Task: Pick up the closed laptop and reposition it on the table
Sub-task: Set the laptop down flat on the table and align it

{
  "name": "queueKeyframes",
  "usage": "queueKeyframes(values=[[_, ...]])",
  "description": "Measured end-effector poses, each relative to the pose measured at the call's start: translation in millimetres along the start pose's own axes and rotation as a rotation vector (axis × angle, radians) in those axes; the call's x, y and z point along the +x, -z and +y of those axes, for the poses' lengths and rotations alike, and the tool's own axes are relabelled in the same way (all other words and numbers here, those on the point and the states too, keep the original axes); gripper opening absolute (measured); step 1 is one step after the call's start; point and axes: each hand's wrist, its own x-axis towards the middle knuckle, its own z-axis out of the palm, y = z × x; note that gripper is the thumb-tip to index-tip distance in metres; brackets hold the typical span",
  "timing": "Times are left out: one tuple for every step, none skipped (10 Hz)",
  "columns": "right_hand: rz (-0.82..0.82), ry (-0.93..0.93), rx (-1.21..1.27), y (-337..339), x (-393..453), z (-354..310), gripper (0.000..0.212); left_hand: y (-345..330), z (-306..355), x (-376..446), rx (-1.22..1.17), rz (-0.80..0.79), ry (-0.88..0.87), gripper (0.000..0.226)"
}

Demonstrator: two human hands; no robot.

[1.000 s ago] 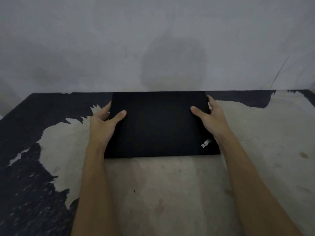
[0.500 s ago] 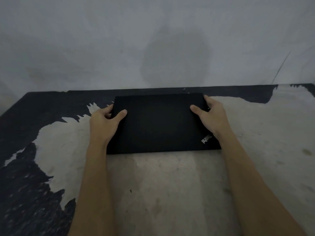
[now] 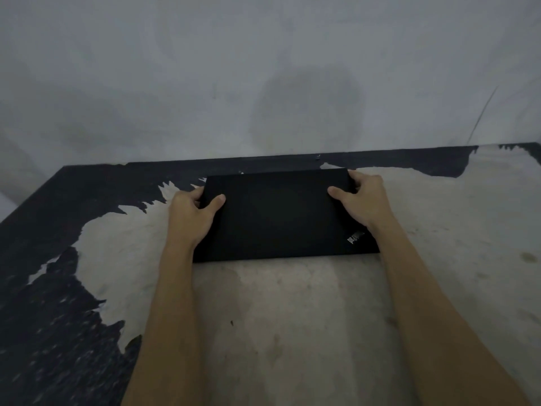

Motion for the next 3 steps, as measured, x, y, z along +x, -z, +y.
queueKeyframes(values=[[0.010,-0.006,-0.048,0,-6,-3,0.064,0,2,-6,0.001,0.000,-0.032,0.036],[0.051,-0.005,-0.030,2,-11,-6,0.068,2,8,-7,0.021,0.020,-0.054,0.042],[0.177,0.060,-0.082,7,-29,-19,0.055,11,13,-15,0.172,0.095,-0.173,0.044]])
